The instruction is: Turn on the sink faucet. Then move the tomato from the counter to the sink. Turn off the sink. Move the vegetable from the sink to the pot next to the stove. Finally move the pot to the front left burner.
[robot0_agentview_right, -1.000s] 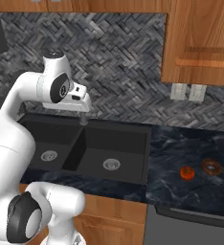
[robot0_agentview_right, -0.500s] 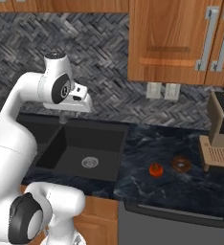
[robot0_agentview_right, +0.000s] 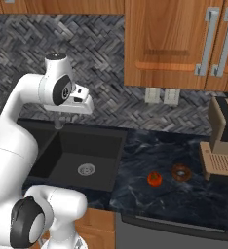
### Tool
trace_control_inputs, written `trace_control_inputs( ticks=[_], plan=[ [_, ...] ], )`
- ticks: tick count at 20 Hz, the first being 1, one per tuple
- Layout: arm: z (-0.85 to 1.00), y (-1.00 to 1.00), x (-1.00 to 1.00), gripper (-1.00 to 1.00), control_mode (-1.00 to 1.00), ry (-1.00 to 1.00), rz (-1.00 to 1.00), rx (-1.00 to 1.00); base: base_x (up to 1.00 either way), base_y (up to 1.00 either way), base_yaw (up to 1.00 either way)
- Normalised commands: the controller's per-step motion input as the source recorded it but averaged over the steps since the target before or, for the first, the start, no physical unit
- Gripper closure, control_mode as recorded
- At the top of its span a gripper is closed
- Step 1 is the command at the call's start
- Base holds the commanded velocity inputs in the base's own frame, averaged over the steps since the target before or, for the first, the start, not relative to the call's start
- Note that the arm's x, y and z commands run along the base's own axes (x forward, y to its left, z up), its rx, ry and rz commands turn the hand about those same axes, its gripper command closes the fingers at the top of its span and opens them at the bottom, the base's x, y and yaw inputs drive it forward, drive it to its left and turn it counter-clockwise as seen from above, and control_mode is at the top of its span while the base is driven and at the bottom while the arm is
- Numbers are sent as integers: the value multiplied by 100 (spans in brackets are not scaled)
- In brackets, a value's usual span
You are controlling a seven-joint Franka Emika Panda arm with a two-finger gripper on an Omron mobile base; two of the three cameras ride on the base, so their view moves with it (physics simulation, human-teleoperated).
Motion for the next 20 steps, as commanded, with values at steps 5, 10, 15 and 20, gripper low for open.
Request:
trace_control_inputs(
  ticks=[5,10,15,20],
  plan=[
    [0,0,0,-100,100,0,0,0,46,0,-3],
    [0,0,0,-100,-100,0,0,0,1,0,0],
    [-6,0,-1,-100,-100,0,0,0,0,0,0],
    [-37,50,-3,-100,-100,-6,0,0,0,0,0]
  ],
)
